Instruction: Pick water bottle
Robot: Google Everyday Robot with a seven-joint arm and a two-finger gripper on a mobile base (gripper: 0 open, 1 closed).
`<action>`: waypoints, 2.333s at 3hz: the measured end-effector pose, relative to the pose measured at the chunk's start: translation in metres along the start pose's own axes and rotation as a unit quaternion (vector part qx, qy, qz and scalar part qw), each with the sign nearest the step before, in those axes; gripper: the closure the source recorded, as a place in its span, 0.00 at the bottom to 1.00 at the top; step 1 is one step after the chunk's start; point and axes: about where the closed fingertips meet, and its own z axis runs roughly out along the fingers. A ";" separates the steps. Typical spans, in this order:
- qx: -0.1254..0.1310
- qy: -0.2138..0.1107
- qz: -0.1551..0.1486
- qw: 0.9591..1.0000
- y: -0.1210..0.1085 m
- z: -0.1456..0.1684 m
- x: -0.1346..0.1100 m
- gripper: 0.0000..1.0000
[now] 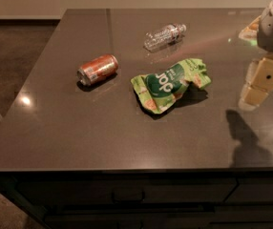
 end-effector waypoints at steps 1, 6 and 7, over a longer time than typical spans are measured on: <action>0.002 -0.011 -0.013 1.000 -0.034 0.016 -0.009 0.00; 0.044 -0.053 -0.135 0.989 -0.195 0.108 -0.066 0.00; 0.064 -0.041 -0.172 0.982 -0.204 0.122 -0.086 0.00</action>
Offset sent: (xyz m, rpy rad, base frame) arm 0.1541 0.0005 -0.0178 0.0834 -0.0472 0.1060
